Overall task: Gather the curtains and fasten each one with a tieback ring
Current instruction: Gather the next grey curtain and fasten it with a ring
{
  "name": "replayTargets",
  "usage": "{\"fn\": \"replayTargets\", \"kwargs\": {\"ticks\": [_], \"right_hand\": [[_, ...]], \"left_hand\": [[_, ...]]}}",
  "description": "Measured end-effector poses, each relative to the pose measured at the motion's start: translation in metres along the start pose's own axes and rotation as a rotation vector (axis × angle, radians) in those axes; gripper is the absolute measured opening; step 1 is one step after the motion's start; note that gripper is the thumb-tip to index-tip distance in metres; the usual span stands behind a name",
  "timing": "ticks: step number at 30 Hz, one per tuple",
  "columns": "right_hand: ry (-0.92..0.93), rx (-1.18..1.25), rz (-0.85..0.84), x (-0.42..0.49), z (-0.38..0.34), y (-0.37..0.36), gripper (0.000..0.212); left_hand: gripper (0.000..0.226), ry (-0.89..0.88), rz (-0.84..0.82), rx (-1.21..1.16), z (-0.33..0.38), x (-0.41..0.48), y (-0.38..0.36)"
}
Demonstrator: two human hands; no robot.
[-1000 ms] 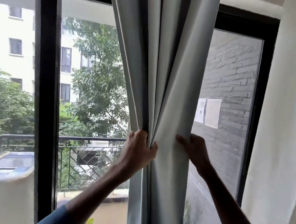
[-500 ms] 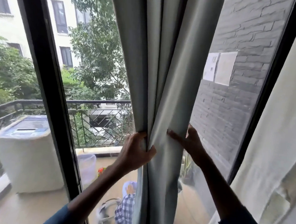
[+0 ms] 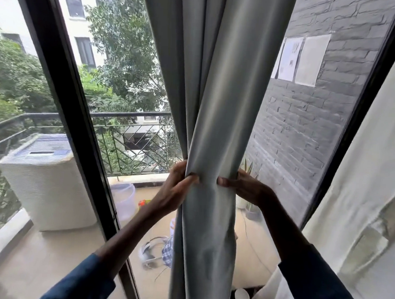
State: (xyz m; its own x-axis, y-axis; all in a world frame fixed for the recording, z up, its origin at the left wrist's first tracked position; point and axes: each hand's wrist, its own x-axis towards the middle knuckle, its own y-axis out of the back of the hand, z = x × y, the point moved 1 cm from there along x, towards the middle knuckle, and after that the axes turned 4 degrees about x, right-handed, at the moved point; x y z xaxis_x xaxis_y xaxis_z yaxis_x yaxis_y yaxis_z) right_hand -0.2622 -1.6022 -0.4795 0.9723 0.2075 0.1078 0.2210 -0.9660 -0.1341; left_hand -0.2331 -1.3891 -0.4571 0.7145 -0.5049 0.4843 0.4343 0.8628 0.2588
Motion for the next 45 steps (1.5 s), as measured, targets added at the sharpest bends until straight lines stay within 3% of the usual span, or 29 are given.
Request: {"fn": "replayTargets", "kwargs": {"ticks": [3, 8, 15, 19, 23, 26, 28, 30, 32, 37, 40, 43, 45], "right_hand": [[-0.049, 0.0, -0.055, -0.003, 0.001, 0.001, 0.057], [-0.07, -0.012, -0.155, -0.015, 0.004, -0.005, 0.075], [-0.094, 0.127, -0.163, 0.003, 0.022, -0.015, 0.101], [-0.059, 0.096, -0.112, 0.013, 0.032, -0.008, 0.076], [0.108, -0.025, 0.16, 0.017, 0.032, 0.001, 0.06], [0.13, -0.133, 0.355, 0.013, 0.038, 0.002, 0.054], [0.131, -0.173, 0.424, 0.009, 0.049, -0.001, 0.041], [0.155, -0.177, 0.468, 0.003, 0.064, -0.006, 0.029], [0.157, -0.162, 0.53, -0.005, 0.078, -0.007, 0.029], [-0.001, -0.293, 0.66, -0.017, 0.111, 0.005, 0.038], [-0.064, -0.499, 0.608, -0.021, 0.116, 0.011, 0.038], [-0.051, -0.778, 0.405, -0.023, 0.112, 0.015, 0.029], [-0.029, -0.817, 0.255, -0.027, 0.108, 0.013, 0.02]], "left_hand": [[0.004, 0.124, 0.022, -0.091, -0.002, -0.004, -0.003], [0.015, 0.395, 0.139, -0.328, 0.0, -0.005, -0.008], [0.027, 0.35, 0.005, -0.399, 0.018, -0.006, -0.011], [0.007, 0.265, 0.053, -0.385, -0.001, -0.004, -0.005], [0.004, -0.007, 0.204, -0.097, -0.028, -0.014, -0.002], [0.039, -0.027, 0.36, 0.299, -0.043, -0.029, -0.007], [0.063, -0.056, 0.469, 0.384, -0.047, -0.039, -0.015], [0.069, -0.068, 0.582, 0.354, -0.053, -0.045, -0.024], [0.074, -0.039, 0.649, 0.241, -0.059, -0.049, -0.029], [0.079, 0.069, 0.6, 0.116, -0.079, -0.057, -0.044], [0.088, 0.245, 0.47, 0.25, -0.088, -0.054, -0.05], [0.096, 0.346, 0.369, 0.458, -0.09, -0.044, -0.059], [0.089, 0.336, 0.303, 0.484, -0.088, -0.035, -0.068]]}}
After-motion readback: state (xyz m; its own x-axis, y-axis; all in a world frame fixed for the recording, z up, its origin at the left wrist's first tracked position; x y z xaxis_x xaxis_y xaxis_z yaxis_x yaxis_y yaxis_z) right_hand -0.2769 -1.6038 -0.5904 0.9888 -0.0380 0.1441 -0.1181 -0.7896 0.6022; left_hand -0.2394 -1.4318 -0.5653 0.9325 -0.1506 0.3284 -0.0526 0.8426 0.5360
